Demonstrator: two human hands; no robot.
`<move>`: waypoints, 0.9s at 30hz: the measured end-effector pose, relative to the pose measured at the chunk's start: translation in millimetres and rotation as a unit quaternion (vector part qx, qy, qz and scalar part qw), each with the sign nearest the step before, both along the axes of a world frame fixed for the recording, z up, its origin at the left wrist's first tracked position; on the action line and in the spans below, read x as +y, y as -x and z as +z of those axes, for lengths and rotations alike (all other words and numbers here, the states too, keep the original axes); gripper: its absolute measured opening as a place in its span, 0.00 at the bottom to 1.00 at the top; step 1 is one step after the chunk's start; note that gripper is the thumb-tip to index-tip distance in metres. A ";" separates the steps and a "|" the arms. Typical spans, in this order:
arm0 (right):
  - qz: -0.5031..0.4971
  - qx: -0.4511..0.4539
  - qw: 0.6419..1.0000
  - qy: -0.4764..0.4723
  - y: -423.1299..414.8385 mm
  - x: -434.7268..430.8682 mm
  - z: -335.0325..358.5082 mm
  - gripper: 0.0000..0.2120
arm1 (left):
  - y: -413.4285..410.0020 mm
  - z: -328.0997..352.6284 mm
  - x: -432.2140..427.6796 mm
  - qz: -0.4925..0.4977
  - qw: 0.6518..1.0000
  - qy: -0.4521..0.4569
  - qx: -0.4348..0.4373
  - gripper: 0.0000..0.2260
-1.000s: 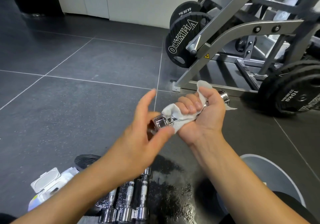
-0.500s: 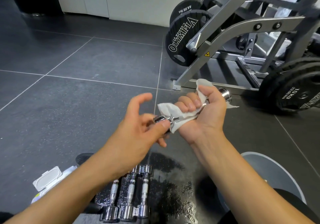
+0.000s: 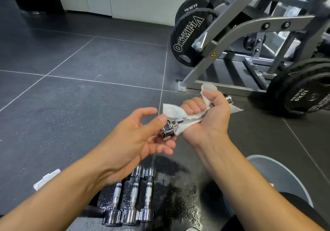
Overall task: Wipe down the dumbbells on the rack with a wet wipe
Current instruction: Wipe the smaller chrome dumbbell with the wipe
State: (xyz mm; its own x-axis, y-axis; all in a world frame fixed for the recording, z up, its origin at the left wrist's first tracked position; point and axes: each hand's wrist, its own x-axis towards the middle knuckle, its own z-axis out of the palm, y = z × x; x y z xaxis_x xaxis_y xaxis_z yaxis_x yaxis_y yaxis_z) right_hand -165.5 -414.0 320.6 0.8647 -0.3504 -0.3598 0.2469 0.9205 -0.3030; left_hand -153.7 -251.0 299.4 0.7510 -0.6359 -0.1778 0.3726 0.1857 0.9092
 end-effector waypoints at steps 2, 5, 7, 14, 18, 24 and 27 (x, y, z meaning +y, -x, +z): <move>-0.008 0.003 1.000 0.001 -1.1 0.3 -0.3 0.19 | -2.4 -7.1 2.3 0.050 0.955 -0.099 -0.276 0.36; -0.012 0.008 1.000 -0.016 -2.8 -3.5 2.4 0.19 | -8.2 -16.7 3.8 0.032 0.748 -0.158 -0.643 0.45; -0.001 0.004 1.000 -0.013 -2.9 -7.6 6.0 0.20 | -6.5 -15.3 3.0 0.041 0.826 -0.088 -0.556 0.45; -0.001 -0.011 1.000 -0.007 -3.2 -5.8 1.1 0.19 | -1.7 0.2 -2.4 -0.029 0.999 -0.037 0.022 0.23; 0.004 -0.002 1.000 0.001 -4.0 -6.3 -1.2 0.18 | -2.8 -1.9 -7.7 0.026 0.998 -0.026 -0.049 0.25; -0.029 0.020 0.999 -0.002 -6.0 -11.0 3.4 0.19 | 5.5 -9.6 -2.6 0.054 0.886 -0.103 -0.450 0.42; -0.030 0.005 0.999 -0.014 -5.0 -13.2 4.5 0.19 | -1.3 -0.7 -3.8 0.130 0.970 -0.050 -0.199 0.28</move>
State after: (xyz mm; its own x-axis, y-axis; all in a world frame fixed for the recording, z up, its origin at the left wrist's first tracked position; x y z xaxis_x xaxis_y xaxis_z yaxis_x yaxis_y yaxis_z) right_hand -160.6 -427.2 325.1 0.8388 -0.3914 -0.3785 0.2988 0.9120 -0.2810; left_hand -152.4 -254.8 298.7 0.9052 -0.4108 0.1092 -0.0602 0.1304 0.9896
